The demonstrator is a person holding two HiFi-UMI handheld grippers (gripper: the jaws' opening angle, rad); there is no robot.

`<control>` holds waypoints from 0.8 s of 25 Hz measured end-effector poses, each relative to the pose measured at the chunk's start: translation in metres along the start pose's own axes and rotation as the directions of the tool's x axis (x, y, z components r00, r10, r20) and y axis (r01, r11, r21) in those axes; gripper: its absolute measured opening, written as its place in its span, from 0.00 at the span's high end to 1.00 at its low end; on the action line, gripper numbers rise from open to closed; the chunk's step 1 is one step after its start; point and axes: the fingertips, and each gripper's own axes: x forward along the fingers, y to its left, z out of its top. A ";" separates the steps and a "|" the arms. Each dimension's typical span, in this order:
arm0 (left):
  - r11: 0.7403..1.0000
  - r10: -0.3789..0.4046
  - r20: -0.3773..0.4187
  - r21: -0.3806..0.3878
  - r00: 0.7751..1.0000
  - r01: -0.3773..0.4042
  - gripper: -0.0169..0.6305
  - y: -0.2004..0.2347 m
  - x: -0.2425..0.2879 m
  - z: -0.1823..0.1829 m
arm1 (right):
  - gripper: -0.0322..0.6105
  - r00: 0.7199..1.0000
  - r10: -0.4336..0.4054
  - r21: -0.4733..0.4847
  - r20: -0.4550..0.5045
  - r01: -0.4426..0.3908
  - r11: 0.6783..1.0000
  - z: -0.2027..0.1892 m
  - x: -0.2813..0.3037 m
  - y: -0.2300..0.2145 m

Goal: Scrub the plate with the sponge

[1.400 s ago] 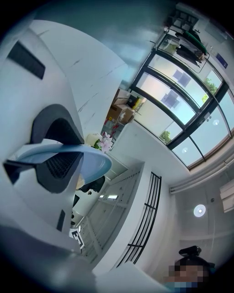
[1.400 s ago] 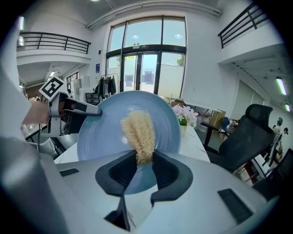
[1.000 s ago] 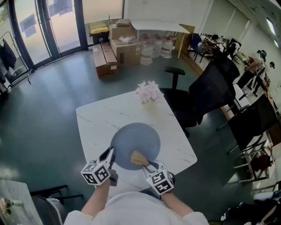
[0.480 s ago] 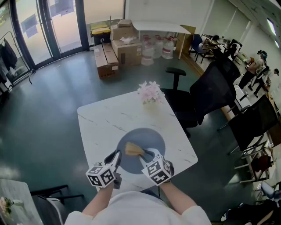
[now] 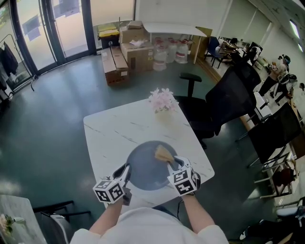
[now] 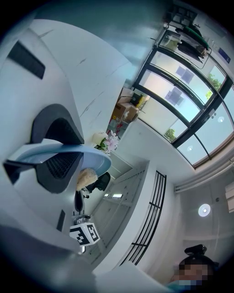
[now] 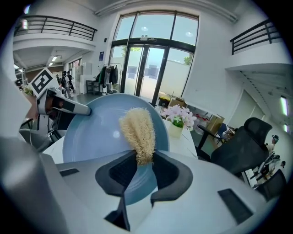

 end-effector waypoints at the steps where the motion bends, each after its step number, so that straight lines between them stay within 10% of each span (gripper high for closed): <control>1: 1.000 0.002 0.003 -0.005 1.000 -0.002 0.90 0.001 0.000 0.001 | 0.77 1.000 -0.002 0.011 -0.019 0.002 1.000 -0.007 -0.001 -0.001; 20: 0.998 0.039 0.061 -0.050 0.997 -0.036 0.90 0.019 0.003 0.021 | 0.77 0.970 0.228 0.077 -0.086 -0.222 0.972 -0.057 -0.003 0.095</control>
